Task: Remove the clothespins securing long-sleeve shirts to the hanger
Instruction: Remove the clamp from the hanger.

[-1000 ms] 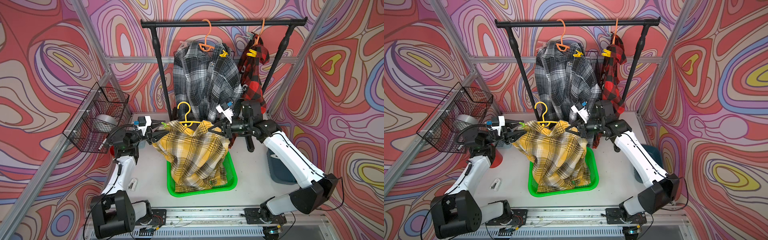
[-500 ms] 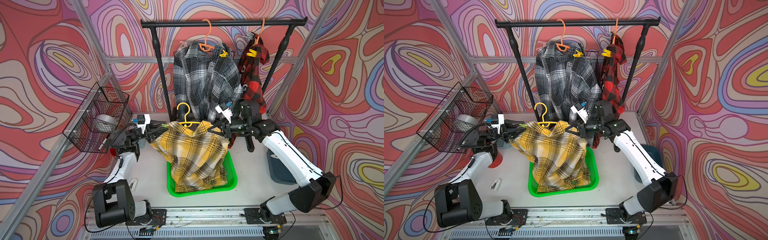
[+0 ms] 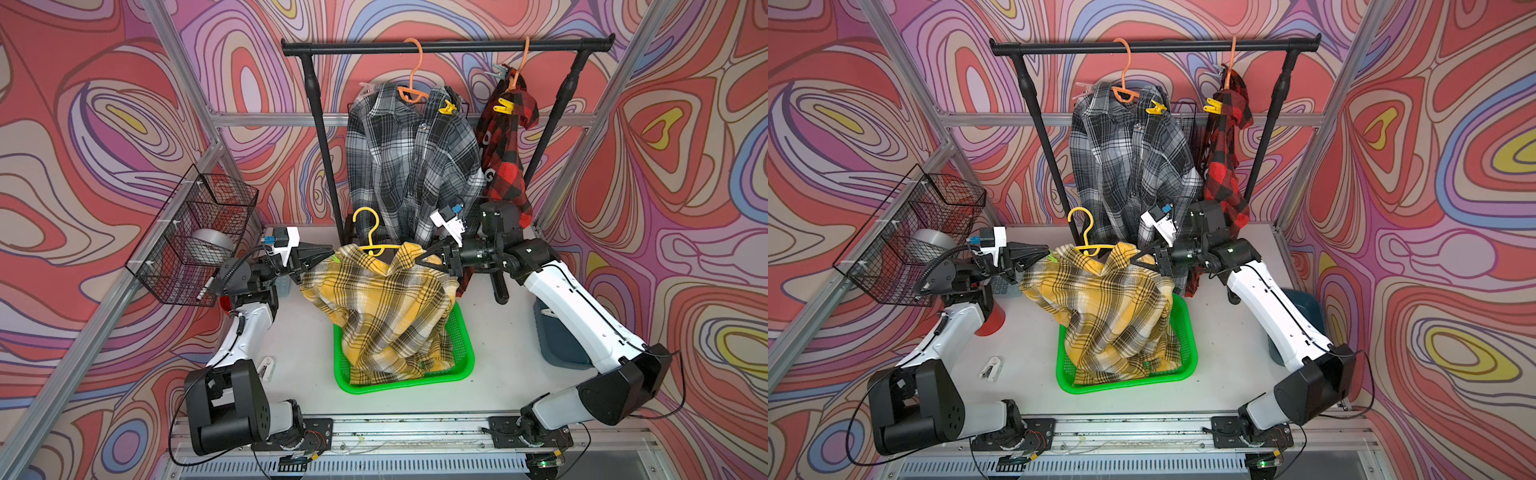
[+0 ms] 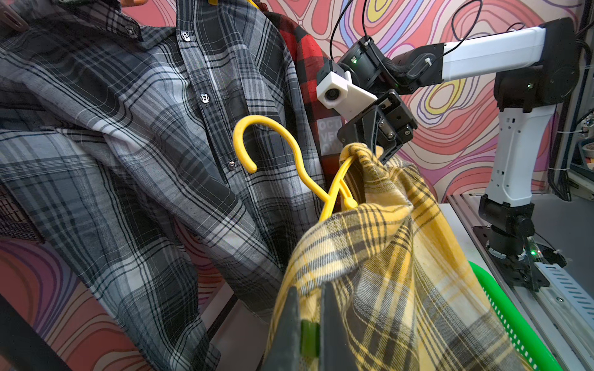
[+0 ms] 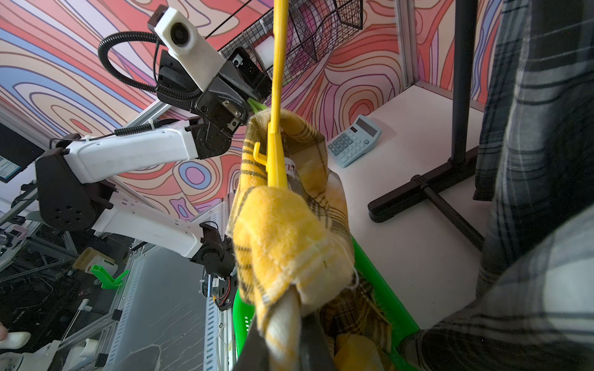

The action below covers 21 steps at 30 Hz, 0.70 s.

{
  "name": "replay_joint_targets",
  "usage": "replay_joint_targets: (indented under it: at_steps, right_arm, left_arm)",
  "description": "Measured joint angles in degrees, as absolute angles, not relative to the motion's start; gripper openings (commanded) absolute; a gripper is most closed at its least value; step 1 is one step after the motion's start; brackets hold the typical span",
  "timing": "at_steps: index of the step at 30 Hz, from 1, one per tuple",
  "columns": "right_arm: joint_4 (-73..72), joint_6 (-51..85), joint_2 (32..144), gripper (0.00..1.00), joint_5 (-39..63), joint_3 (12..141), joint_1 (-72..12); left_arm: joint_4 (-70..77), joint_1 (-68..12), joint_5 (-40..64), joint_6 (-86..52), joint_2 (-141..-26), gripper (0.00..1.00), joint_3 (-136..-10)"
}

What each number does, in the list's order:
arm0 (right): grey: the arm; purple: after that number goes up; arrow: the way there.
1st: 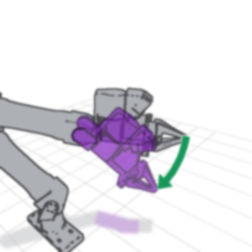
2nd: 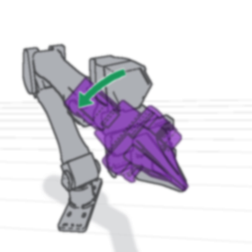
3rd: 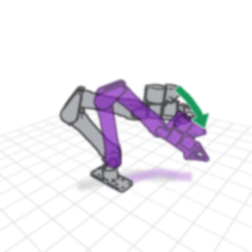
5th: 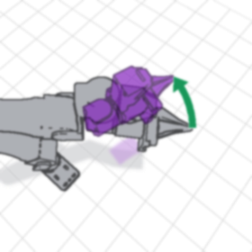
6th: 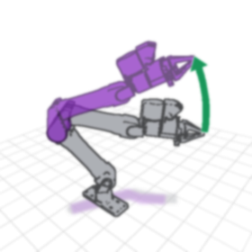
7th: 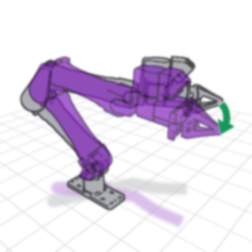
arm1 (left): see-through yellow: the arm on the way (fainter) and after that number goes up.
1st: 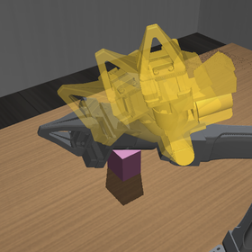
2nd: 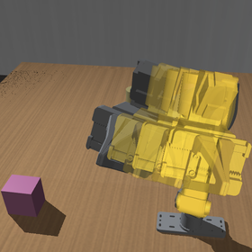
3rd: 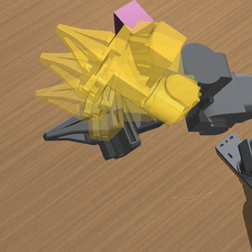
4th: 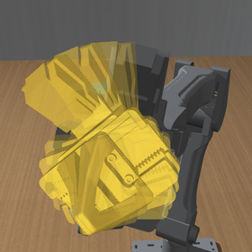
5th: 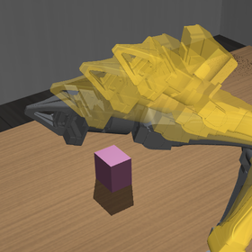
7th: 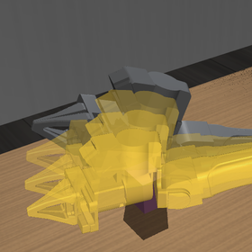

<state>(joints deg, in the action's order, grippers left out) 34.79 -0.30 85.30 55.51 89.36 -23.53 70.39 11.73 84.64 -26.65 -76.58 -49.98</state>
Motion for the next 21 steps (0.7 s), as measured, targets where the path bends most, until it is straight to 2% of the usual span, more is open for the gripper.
replay_joint_targets:
  at_steps: [8,13,21]
  right_arm:
    - [34.83,-0.32,85.30,0.00,53.56,89.36,-23.55]
    - [35.38,-0.34,85.21,0.00,47.81,88.62,-24.60]
    - [33.74,2.24,81.89,0.00,37.06,77.78,-32.47]
  left_arm:
    - [70.54,11.73,84.38,-29.50,-76.36,0.00,-52.69]
    - [70.02,11.68,79.75,-33.43,-74.67,0.00,-54.89]
    - [65.28,9.89,69.78,-39.03,-70.19,0.00,-59.27]
